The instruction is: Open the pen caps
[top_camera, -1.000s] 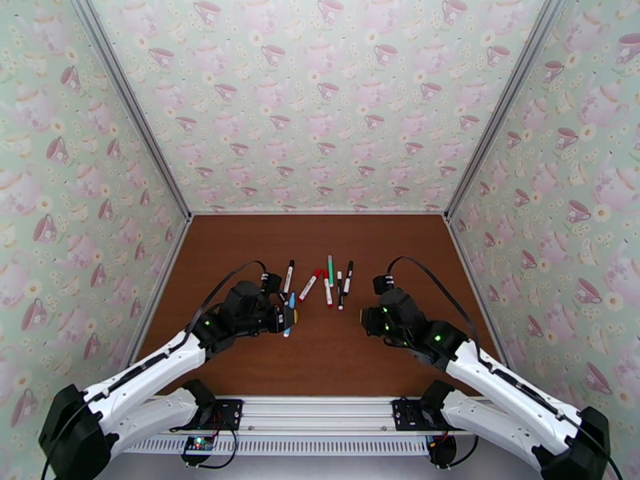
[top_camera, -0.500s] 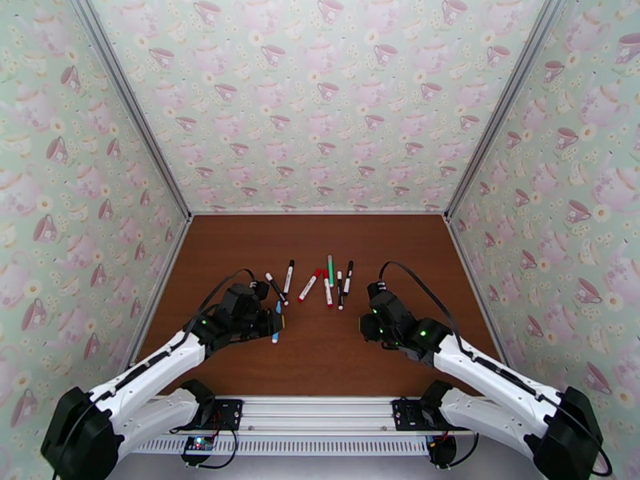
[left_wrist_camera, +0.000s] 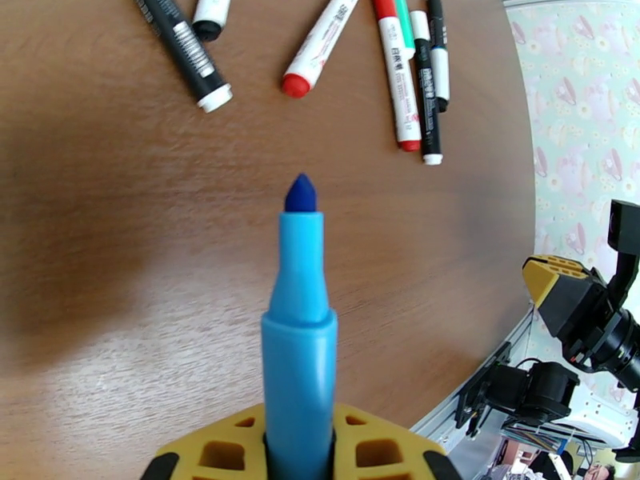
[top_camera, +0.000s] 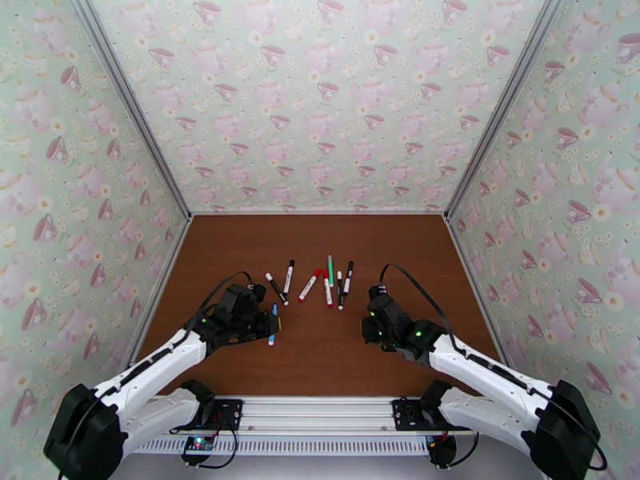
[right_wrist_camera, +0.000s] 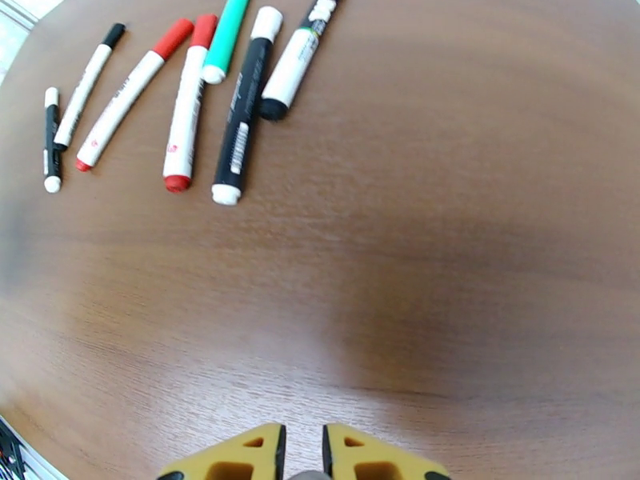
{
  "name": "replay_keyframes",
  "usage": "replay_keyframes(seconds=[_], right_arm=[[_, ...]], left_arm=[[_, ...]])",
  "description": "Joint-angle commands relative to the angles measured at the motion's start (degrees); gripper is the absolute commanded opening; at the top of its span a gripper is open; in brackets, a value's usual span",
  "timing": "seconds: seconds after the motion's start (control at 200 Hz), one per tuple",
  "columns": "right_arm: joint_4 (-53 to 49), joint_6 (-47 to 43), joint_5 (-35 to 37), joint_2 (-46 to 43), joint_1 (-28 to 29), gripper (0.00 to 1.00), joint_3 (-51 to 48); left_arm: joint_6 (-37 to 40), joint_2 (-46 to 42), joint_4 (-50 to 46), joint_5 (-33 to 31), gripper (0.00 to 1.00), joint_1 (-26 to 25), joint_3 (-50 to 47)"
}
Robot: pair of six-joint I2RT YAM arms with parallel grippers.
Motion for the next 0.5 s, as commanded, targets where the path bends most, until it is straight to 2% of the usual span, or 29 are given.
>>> replay_keyframes(seconds=[0.0,0.496], right_arm=[[-2.69,1.14,-1.88,2.36,0.51,0.08,0.43],[3.07,4.39,-4.57,12.89,0.39,0.11,-0.97]], left_arm=[[1.57,-1.6,-0.38,-3.61,0.05,0.1,-0.57],[2.1,-4.41,-1.2,-7.44,0.06,0.05,-2.07]])
